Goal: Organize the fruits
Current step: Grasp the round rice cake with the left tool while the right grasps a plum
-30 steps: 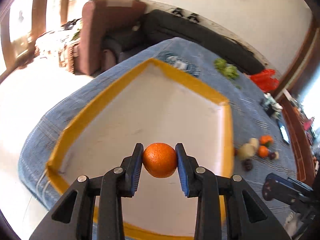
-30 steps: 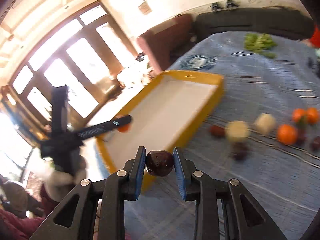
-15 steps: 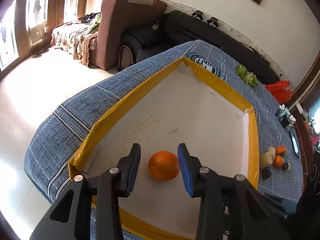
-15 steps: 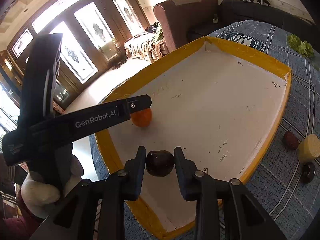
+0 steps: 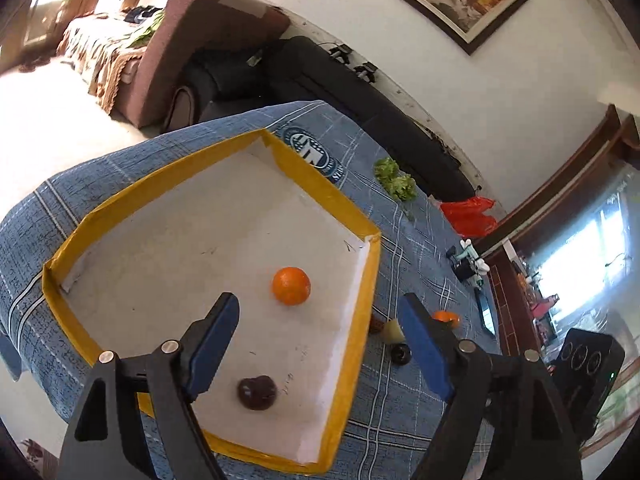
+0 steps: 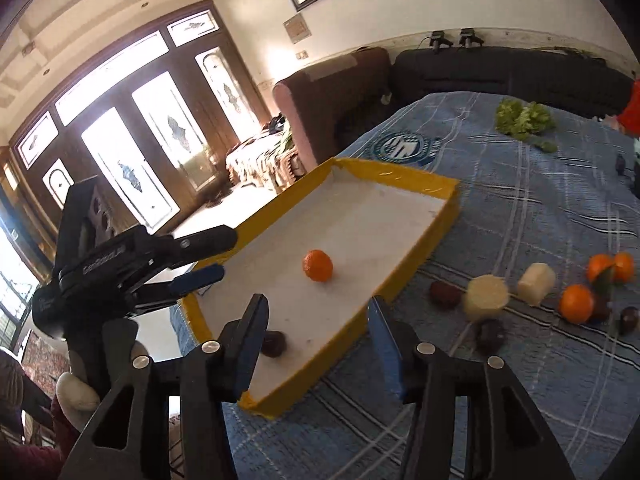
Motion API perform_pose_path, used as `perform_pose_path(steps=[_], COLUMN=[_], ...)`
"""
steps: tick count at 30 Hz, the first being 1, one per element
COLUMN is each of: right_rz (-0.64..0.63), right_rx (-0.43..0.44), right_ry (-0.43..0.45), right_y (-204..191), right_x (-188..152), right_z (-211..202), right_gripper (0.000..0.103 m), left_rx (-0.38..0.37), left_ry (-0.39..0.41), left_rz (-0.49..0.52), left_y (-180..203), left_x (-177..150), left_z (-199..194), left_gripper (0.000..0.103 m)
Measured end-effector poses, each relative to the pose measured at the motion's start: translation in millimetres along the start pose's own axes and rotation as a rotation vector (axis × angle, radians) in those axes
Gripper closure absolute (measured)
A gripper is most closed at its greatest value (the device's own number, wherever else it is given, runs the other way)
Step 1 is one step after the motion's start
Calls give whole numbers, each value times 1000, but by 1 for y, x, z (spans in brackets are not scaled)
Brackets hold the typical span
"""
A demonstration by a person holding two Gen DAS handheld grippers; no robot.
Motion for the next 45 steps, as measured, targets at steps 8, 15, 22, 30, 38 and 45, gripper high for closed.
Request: perform_pose_path(steps=[8,15,22,30,38,45], right_rz=[203,260,74,-7,112,139], right_rx=[-206,-238,-183,-238,-228,-233], right_ry=[105,41,-89,-146,-119,-73], right_y=[121,145,108,105,129,138], right_x=[-10,-23,-28,-35,-45,-46], right_z=[-75,-63,9,52,21,5], right_gripper=[38,37,36,56,74,74], left_rx=[-15,-10,9,27,83,157], left_ry=[-81,-151,-161,-237,-342,-377], left_rz=[147,233,237,388,568,652], left_y=[51,69,66,102,134,135], left_x=[-20,-43,-30,-36,-68,-78], left_z=[17,44,54,93,160,195], left_gripper=[22,36,36,36,36,47])
Point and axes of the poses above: each gripper's, at about its wrist camera, not at the fingertips, and z roughly the way its jaws point, y to its right, x to its top, the point moved 8 cm from there along z, roughly the way its jaws point
